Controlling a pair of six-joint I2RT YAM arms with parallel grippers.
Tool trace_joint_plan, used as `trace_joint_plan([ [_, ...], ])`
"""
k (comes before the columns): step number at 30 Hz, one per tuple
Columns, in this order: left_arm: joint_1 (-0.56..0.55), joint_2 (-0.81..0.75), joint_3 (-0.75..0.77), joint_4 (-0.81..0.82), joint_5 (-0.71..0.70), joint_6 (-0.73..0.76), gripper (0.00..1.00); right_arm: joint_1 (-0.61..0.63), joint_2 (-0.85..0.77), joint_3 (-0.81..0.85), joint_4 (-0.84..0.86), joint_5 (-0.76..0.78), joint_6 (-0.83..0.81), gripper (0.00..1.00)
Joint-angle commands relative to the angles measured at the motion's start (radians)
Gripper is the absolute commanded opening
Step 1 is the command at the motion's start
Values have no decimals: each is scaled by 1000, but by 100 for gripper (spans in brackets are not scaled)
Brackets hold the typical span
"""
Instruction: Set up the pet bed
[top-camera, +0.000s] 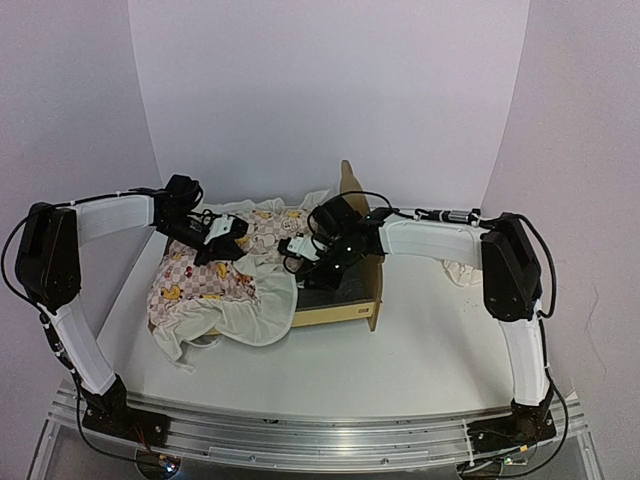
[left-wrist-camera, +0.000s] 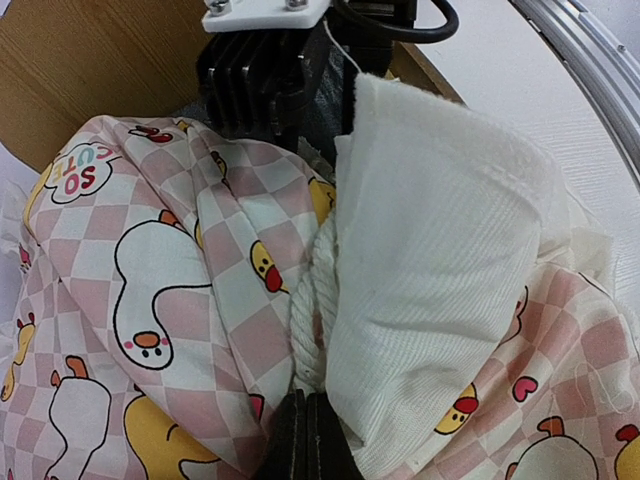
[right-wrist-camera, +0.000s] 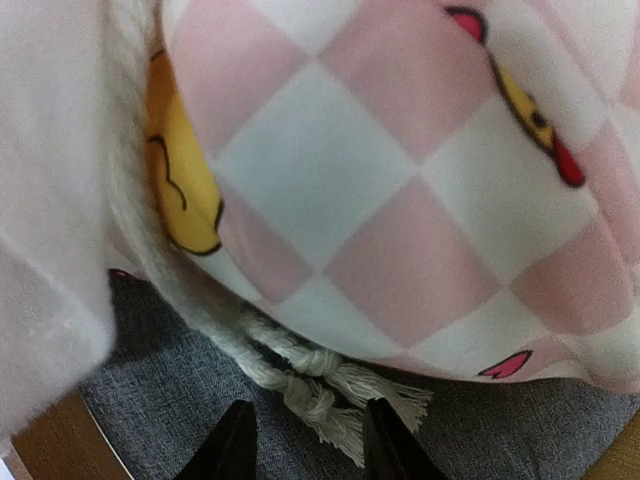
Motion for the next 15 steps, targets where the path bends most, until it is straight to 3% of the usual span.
trace_joint_plan([
  [1, 11, -18, 12, 26, 24, -14, 0, 4, 88, 31, -62, 51, -60, 51],
  [4, 13, -11, 40, 45, 60, -88, 0, 22, 123, 47, -74, 108, -157, 52],
  [7, 17, -3, 29, 23, 85, -71, 0, 33, 158, 103, -75, 156, -187, 50],
  [9, 17, -6, 1, 17, 87, -46, 0, 34, 174, 131, -77, 171, -186, 42],
  [15, 17, -5, 0, 30, 122, -71, 0, 35, 185, 107, -90, 236, -194, 5],
])
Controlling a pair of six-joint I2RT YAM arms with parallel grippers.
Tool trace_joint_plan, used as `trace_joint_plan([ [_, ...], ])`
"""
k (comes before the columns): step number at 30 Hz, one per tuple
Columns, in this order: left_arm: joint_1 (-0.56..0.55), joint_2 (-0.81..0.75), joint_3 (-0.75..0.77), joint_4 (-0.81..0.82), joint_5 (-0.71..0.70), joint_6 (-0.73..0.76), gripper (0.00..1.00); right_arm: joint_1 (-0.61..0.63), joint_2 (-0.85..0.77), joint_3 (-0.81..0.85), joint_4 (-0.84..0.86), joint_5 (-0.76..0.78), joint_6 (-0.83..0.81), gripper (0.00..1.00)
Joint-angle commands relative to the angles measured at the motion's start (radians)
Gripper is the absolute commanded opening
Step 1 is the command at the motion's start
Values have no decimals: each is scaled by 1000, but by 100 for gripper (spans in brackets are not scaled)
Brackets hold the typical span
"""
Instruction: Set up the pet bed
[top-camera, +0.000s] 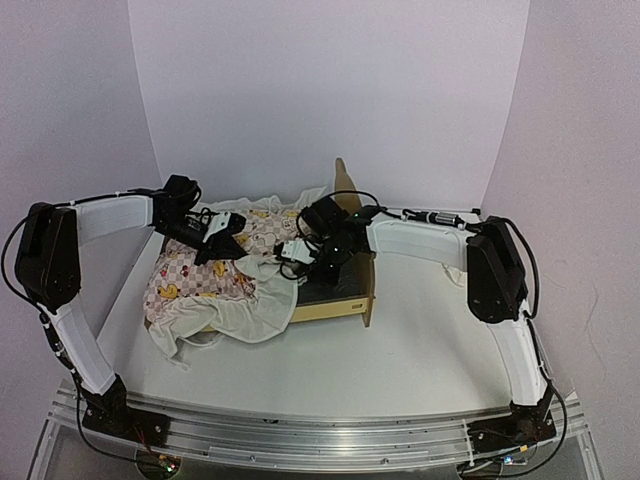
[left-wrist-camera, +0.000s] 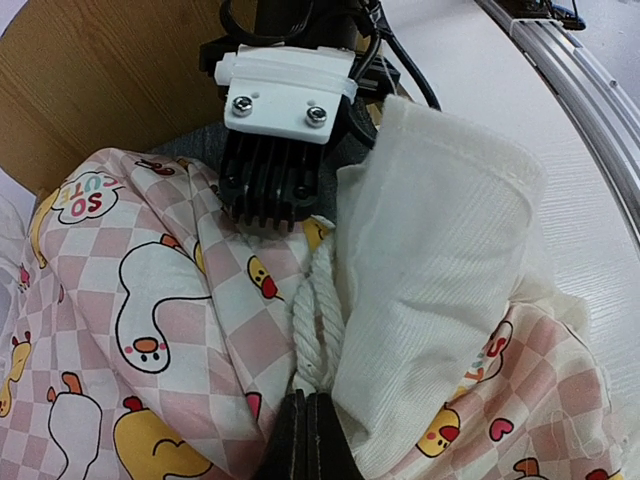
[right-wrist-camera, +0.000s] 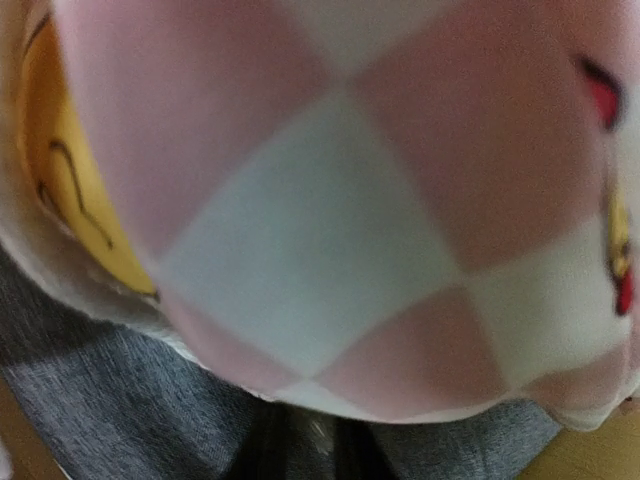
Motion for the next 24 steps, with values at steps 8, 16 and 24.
trace_joint_plan([
  [8, 48, 19, 42, 33, 48, -59, 0, 11, -44, -34, -6, -19, 94, 0],
  [16, 55, 16, 38, 34, 92, -36, 0, 17, -258, -119, 51, -32, 194, 0],
  [24, 53, 21, 56, 25, 147, -47, 0, 66, -456, -268, 38, -30, 241, 0],
])
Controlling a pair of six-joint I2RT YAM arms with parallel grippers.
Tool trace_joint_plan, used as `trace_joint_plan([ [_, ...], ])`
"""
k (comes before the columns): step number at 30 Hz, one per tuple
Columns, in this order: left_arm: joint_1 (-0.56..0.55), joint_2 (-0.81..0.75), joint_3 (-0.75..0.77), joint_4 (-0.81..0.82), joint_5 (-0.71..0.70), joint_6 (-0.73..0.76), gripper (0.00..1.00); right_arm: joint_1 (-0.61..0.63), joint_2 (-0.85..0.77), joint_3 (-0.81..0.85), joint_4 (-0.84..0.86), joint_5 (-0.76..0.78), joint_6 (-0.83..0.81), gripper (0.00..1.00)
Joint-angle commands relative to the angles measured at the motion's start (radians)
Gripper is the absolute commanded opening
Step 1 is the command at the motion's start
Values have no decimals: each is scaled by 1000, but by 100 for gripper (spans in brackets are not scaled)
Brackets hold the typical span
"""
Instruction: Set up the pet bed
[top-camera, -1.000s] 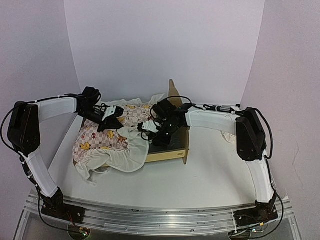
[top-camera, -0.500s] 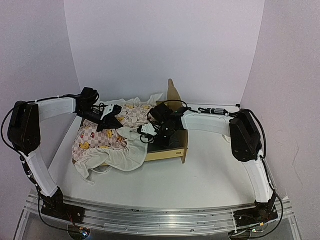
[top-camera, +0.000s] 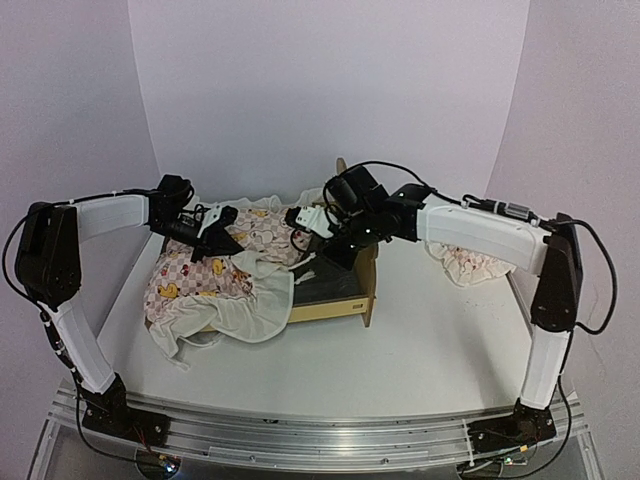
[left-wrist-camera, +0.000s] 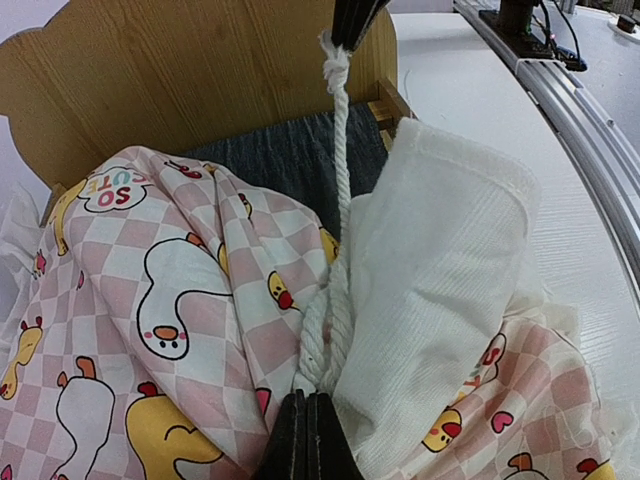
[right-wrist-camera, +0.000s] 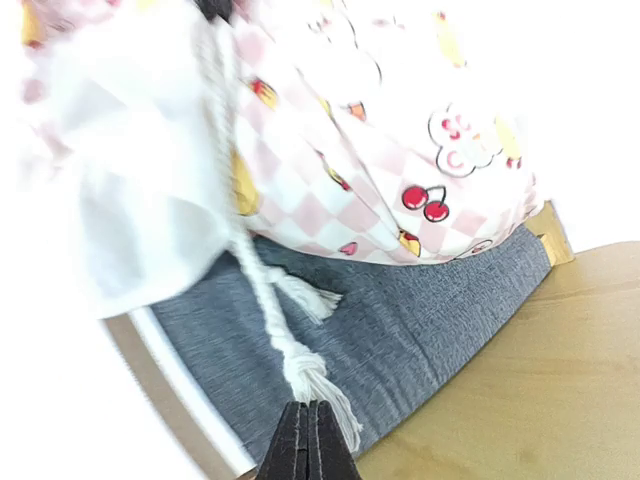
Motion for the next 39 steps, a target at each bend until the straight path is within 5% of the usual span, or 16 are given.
trace_joint_plan([
  [1, 4, 7, 54, 6, 64, 3, 0, 41, -139, -73, -18, -40, 71, 0],
  [8, -31, 14, 42, 4, 99, 9, 0, 141, -320, -216, -80, -223, 241, 0],
  [16, -107, 18, 18, -29, 125, 39, 0, 271, -206, -368, -80, -293, 443, 1],
  [18, -109, 15, 14, -83, 122, 129, 0, 269, -168, -364, -89, -274, 443, 22],
  [20, -109, 8, 12, -142, 104, 219, 0, 268, -155, -320, -119, -222, 426, 37],
  [24, -108, -1, 8, -183, 51, 313, 0, 197, -157, -193, -130, -199, 402, 43],
  [31, -96, -14, -9, -183, 15, 366, 0, 34, 29, 150, -160, -199, 432, 42],
  [39, -79, -27, -41, -128, 17, 292, 0, -7, 312, 471, -266, -109, 236, 34],
])
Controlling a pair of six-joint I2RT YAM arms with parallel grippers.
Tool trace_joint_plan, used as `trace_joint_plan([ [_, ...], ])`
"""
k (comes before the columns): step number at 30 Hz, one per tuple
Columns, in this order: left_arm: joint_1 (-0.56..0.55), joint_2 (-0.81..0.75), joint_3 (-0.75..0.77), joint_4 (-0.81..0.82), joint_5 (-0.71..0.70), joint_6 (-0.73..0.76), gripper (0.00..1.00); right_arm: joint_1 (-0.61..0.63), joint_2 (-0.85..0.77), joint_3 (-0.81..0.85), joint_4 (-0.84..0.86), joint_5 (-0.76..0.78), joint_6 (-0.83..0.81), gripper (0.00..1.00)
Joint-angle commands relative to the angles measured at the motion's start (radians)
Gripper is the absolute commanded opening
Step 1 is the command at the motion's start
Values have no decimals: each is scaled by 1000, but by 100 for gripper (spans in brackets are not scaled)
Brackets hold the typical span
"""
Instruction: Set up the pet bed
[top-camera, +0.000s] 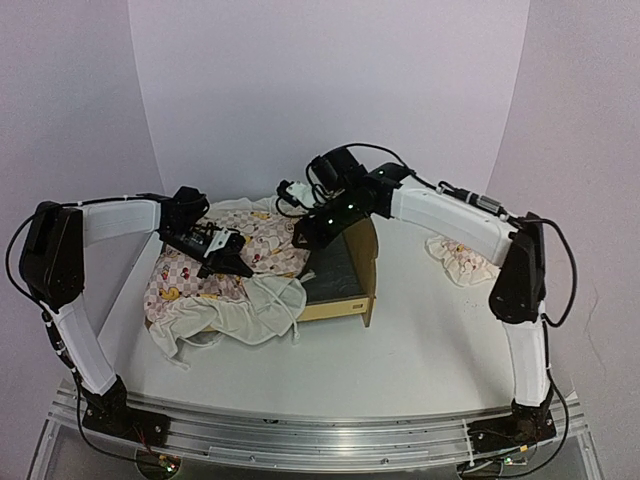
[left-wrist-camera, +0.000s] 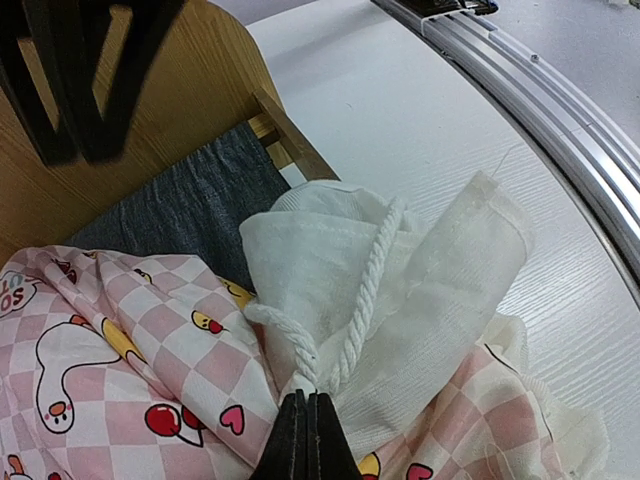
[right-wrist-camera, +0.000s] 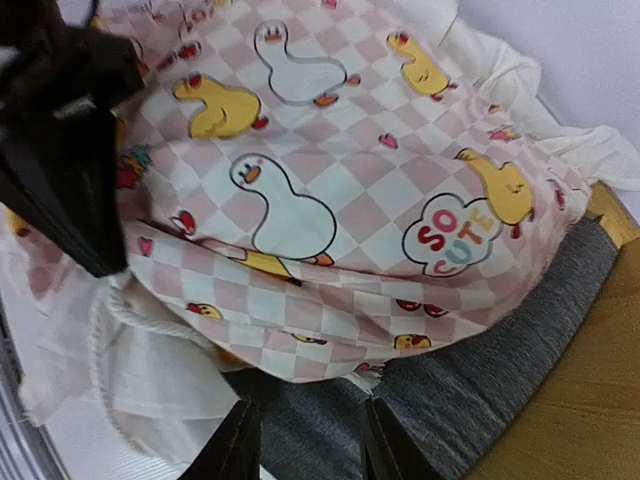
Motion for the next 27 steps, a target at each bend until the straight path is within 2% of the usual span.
trace_joint_plan([
  [1, 20, -35, -23, 17, -1, -23, 0, 18, 149, 123, -107, 51, -138, 34],
  [10, 56, -42, -65, 66, -18, -89, 0, 6, 251, 128, -123, 153, -305, 33],
  [13, 62, -42, -75, 68, -19, -82, 0, 0, 286, 149, -123, 179, -347, 35],
  [17, 62, -43, -79, 72, 2, -80, 0, -12, 323, 170, -120, 174, -393, 43],
  [23, 63, -36, -68, 77, 24, -80, 0, -14, 372, 167, -115, 152, -451, 45],
  [25, 63, -37, -66, 76, 27, -80, 0, -13, 376, 164, -112, 137, -449, 35],
  [27, 63, -37, -64, 74, 29, -82, 0, -13, 363, 155, -109, 123, -435, 17],
])
